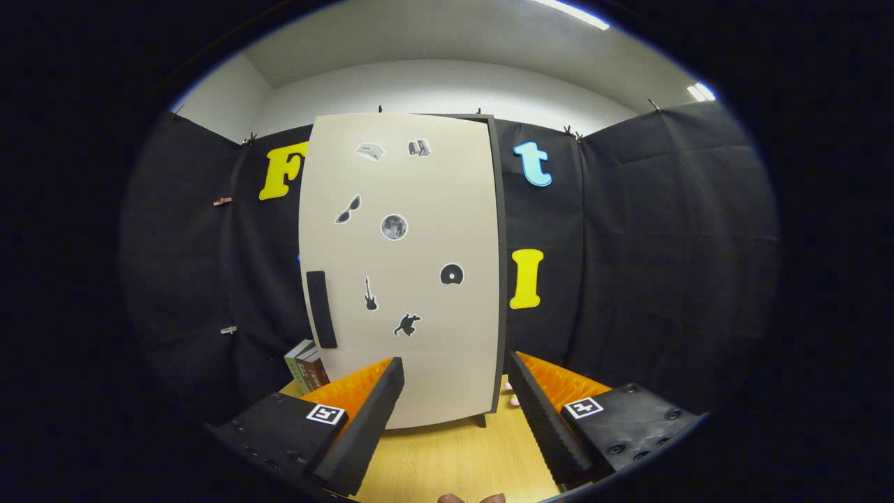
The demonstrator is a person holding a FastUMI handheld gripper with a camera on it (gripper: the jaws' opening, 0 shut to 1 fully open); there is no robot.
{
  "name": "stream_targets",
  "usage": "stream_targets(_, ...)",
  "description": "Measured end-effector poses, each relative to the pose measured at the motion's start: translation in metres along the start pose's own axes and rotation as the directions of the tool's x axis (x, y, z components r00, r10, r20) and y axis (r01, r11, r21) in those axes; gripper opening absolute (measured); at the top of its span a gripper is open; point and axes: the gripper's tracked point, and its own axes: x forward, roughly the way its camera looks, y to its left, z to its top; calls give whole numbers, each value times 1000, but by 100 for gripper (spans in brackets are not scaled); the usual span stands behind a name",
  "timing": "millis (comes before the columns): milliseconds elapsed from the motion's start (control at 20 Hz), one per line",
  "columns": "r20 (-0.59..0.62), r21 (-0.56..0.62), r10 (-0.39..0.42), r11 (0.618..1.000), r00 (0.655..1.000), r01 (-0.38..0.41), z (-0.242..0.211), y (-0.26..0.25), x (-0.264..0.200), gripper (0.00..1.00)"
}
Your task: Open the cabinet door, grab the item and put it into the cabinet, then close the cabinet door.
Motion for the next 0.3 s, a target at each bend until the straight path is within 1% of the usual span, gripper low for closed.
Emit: stream_targets(300, -10, -10, 0, 1000, 1000, 0, -1, 1, 0, 98)
